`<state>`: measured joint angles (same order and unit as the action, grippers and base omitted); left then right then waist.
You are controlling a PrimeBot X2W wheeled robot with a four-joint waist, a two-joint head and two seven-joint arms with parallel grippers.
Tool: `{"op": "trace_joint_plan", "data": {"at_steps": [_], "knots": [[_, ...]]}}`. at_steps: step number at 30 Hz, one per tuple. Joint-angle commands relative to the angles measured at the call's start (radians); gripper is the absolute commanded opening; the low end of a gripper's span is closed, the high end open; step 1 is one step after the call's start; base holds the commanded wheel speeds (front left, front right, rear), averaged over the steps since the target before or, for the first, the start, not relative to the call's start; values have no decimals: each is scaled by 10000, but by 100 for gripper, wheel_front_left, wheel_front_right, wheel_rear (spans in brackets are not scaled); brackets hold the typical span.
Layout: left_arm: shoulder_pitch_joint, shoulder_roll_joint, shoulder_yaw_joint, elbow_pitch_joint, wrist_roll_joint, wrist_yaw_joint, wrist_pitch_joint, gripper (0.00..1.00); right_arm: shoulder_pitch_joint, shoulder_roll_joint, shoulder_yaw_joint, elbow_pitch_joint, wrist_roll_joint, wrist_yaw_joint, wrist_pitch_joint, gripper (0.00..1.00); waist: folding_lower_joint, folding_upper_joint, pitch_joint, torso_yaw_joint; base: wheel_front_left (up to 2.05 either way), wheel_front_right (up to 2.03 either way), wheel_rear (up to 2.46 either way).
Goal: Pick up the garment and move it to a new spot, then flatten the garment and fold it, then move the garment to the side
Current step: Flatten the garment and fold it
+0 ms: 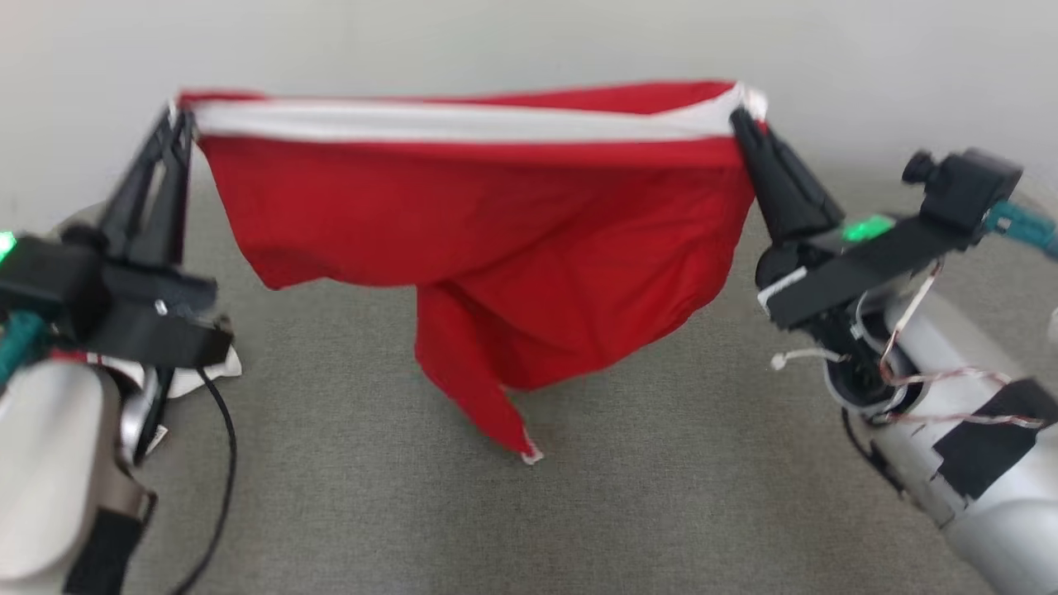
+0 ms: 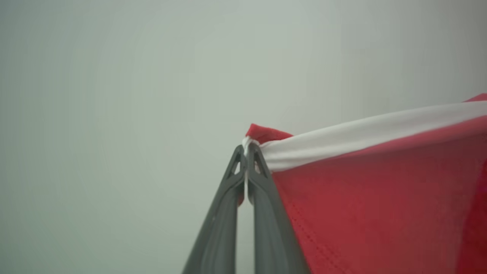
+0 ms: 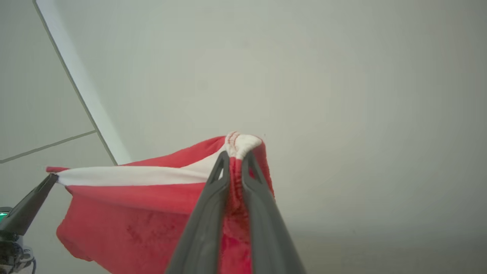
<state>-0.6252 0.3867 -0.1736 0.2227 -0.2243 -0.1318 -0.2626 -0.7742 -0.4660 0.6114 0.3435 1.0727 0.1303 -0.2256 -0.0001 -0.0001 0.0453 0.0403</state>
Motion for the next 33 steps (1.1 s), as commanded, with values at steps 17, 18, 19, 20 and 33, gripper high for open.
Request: {"op": "trace_joint_plan", "data": {"at_steps": [17,18,19,20,33], "knots": [[-5618,142,-1770,3477,291,101,85,0,-4650,229,920,2554,-2253,6,1316,0,1,1,3486,-1,0,0,0],[-5976,126,-1759,3698,356,178,74,0,-5033,292,878,2813,-2475,6,1169,0,1,1,3661,5,0,0,0],[-6357,146,-1810,3883,508,260,57,0,-5450,322,834,3117,-2751,6,958,0,1,1,3810,19,0,0,0],[-6735,126,-1771,4039,585,399,26,0,-5810,391,763,3430,-2996,6,734,0,1,1,3922,36,0,0,0],[-6943,-264,-1319,3277,805,880,-24,0,-6975,442,-1628,5021,-6209,-18,-376,0,1,1,4511,104,0,0,0]]}}
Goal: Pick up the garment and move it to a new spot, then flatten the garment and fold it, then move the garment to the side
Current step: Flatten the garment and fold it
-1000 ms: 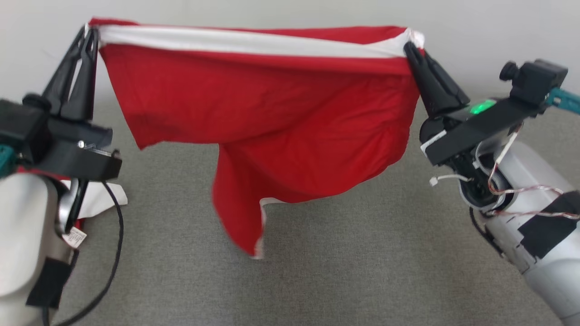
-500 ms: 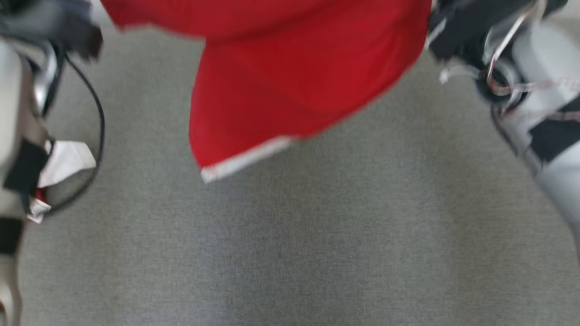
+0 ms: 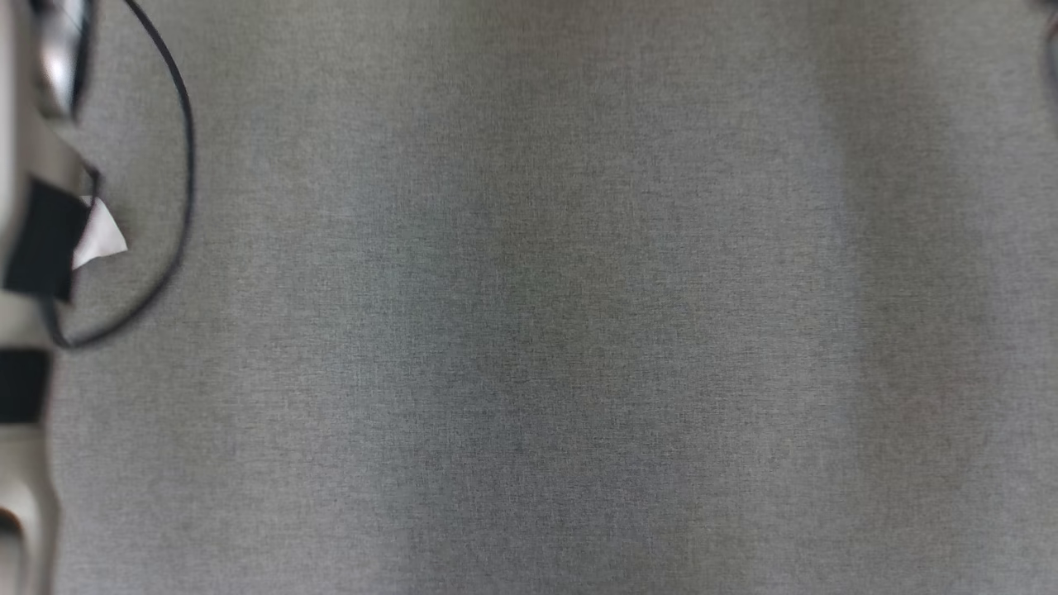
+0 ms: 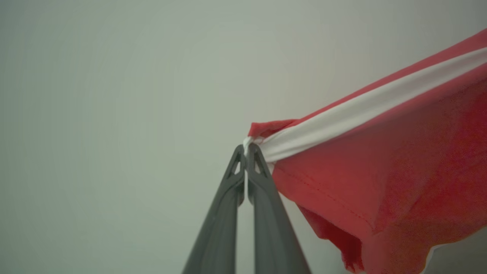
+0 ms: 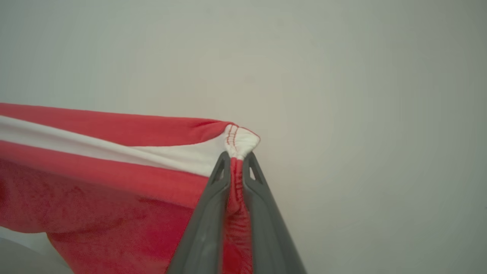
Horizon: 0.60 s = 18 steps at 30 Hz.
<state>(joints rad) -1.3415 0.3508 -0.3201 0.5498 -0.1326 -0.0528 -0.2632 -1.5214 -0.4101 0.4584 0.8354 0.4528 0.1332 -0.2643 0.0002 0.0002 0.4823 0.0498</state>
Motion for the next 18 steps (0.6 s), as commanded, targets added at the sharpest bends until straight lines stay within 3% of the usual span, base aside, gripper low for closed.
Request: {"op": "trace_joint_plan", "data": {"at_steps": [1,7,12,18], "knots": [[539,-8,233,-92,-198,121,-20,0,812,-172,-208,-35,-88,-46,9,0,-2,-2,170,-8,0,0,0],[3074,-796,997,-856,-501,319,-23,0,3723,-571,-410,-1089,3,-48,7,0,-2,-2,122,-49,0,0,0],[5392,-1507,1549,-1139,-498,9,-25,0,6274,-806,-568,-2288,487,-48,4,0,-2,-2,-346,-143,0,0,0],[7687,-2101,2502,-1228,-403,-272,-26,0,8790,-637,-331,-3515,912,-48,2,0,-2,-2,-1317,-319,0,0,0]]}}
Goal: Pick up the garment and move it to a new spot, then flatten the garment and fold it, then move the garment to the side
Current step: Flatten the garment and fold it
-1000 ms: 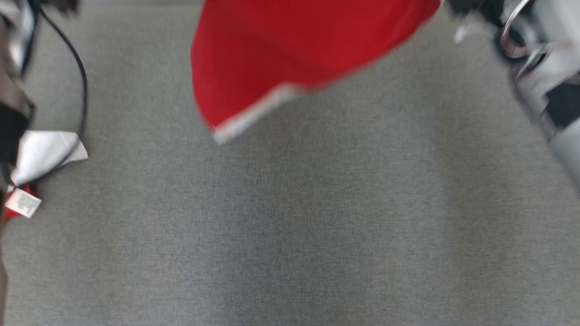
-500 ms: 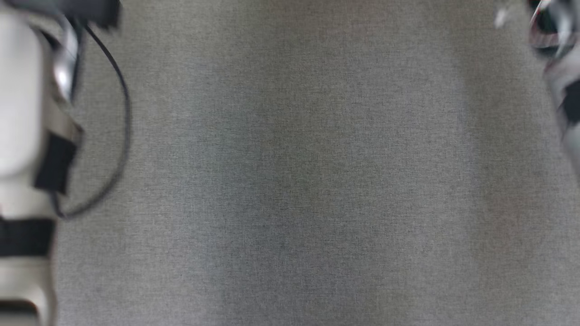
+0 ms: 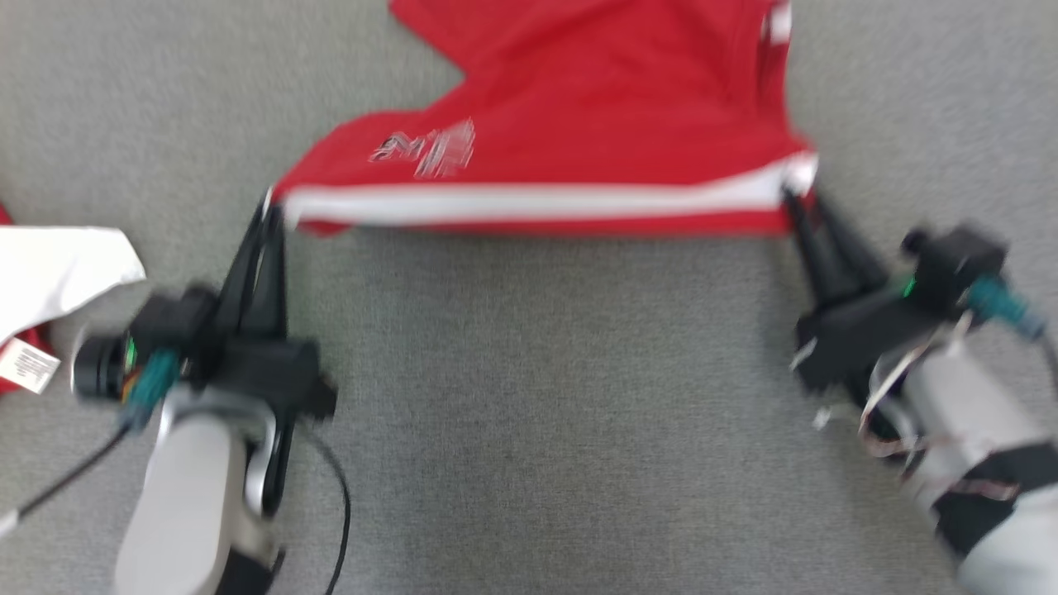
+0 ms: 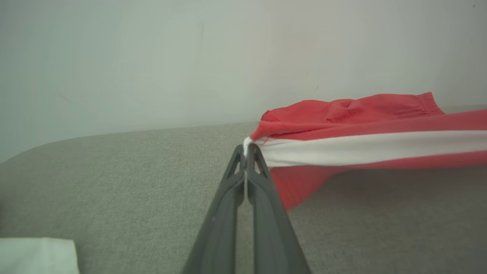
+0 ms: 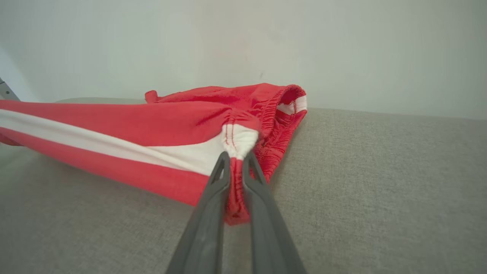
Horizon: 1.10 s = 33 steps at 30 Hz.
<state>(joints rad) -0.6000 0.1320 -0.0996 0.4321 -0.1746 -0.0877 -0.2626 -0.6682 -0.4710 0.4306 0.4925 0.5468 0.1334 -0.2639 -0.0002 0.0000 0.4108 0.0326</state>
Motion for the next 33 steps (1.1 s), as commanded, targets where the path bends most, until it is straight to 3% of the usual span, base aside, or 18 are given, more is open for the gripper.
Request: {"op": "trace_joint_plan", "data": {"at_steps": [1,8,19,33], "knots": [[568,27,530,-64,5,41,-32,0,540,47,-64,-223,-64,-50,-2,0,2,0,-744,-173,0,0,0],[2775,-499,1415,-145,103,-205,-32,0,2373,493,15,-743,-603,-50,-2,0,2,0,-2006,-127,0,0,0],[5554,-737,1611,-126,348,-386,-32,0,5238,1051,-72,-661,-1000,-50,-3,0,2,0,-3893,41,0,0,0],[6766,-778,1079,-128,53,-414,-33,0,6902,1325,50,-633,-1455,-47,-3,0,2,0,-4324,-309,0,0,0]]}}
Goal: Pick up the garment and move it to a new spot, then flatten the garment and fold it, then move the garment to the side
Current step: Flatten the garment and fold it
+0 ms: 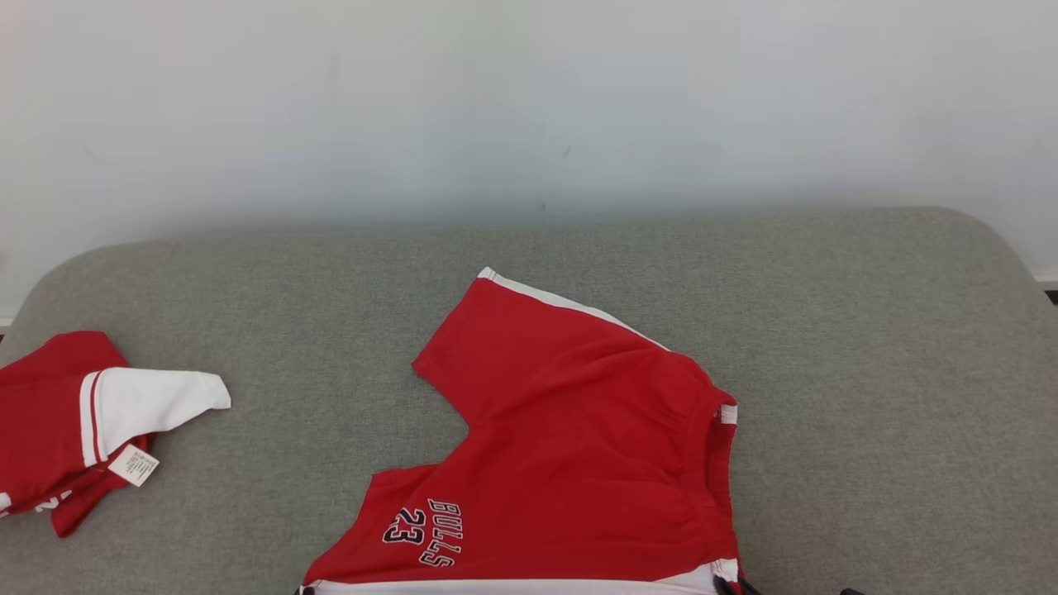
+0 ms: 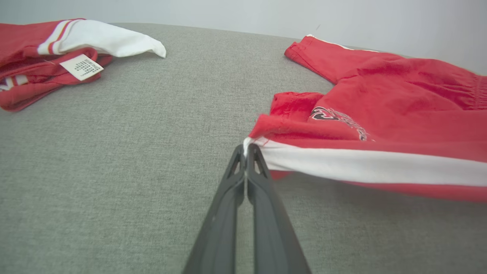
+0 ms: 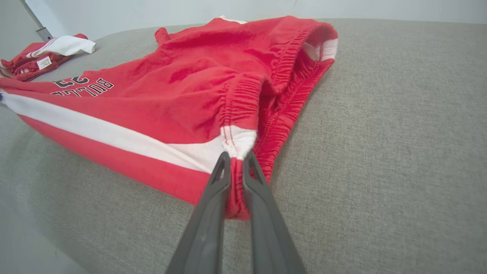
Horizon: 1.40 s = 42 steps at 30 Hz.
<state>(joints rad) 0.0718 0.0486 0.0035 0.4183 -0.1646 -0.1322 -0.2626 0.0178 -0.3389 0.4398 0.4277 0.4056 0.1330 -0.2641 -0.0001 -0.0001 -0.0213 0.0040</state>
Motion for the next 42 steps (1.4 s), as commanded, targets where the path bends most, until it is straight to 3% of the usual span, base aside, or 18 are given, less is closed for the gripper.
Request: {"op": "trace_joint_plan", "data": {"at_steps": [1,22,29,42], "knots": [[20,56,22,13,-50,31,-33,0,26,28,-36,30,-50,-43,1,0,1,1,0,-37,0,0,0],[-284,86,-114,-609,-163,28,-33,0,-247,291,-342,-28,-103,-39,-1,0,1,1,82,1,0,0,0],[-1366,760,-747,-884,-102,29,-33,0,-473,441,-795,-419,359,-39,0,0,1,1,429,-130,0,0,0],[-6014,3079,-3534,-128,-591,26,-33,0,-2057,1647,-2251,-1422,1242,-36,0,0,1,1,2616,-944,0,0,0]]}}
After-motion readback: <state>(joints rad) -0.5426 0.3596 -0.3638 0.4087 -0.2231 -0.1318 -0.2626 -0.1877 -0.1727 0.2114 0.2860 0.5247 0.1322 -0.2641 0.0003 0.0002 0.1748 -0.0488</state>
